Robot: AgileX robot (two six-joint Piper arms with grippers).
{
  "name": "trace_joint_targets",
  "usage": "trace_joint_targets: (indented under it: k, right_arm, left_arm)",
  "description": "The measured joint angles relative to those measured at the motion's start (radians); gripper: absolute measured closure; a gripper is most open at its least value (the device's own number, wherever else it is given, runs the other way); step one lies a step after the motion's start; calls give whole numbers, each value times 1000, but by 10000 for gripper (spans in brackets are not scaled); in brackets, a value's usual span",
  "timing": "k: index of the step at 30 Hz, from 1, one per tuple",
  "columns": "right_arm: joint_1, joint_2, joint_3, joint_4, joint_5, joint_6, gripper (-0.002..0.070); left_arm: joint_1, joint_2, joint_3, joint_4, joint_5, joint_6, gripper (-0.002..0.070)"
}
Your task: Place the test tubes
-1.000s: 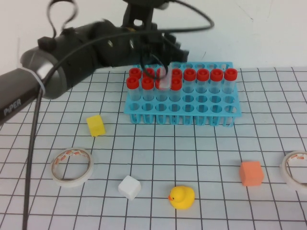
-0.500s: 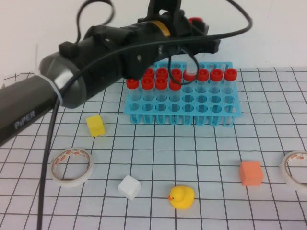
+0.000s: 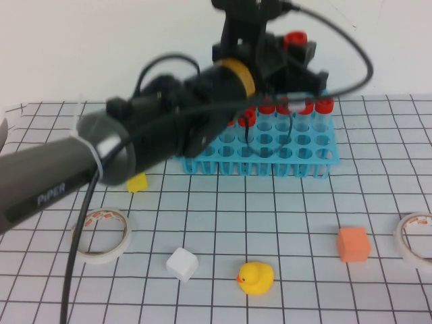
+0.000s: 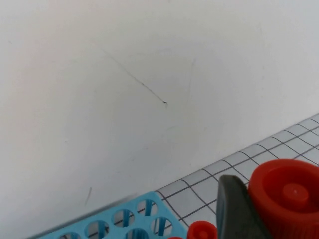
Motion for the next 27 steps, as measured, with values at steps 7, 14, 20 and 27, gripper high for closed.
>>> trace_joint_targets:
  k: [7,14,20,27]
  right_arm:
    - [0,0,0,0,0,0,678]
    - [0,0,0,0,0,0,678]
    - [0,0,0,0,0,0,678]
    - [0,0,0,0,0,0,678]
  left_arm:
    - [10,0,124,-97,-171,90,415]
    - [50,37,152,-110,-195,137,415]
    - [60,101,154,-123,-263,151,415]
    - [61,158,154,-129,-390,191,415]
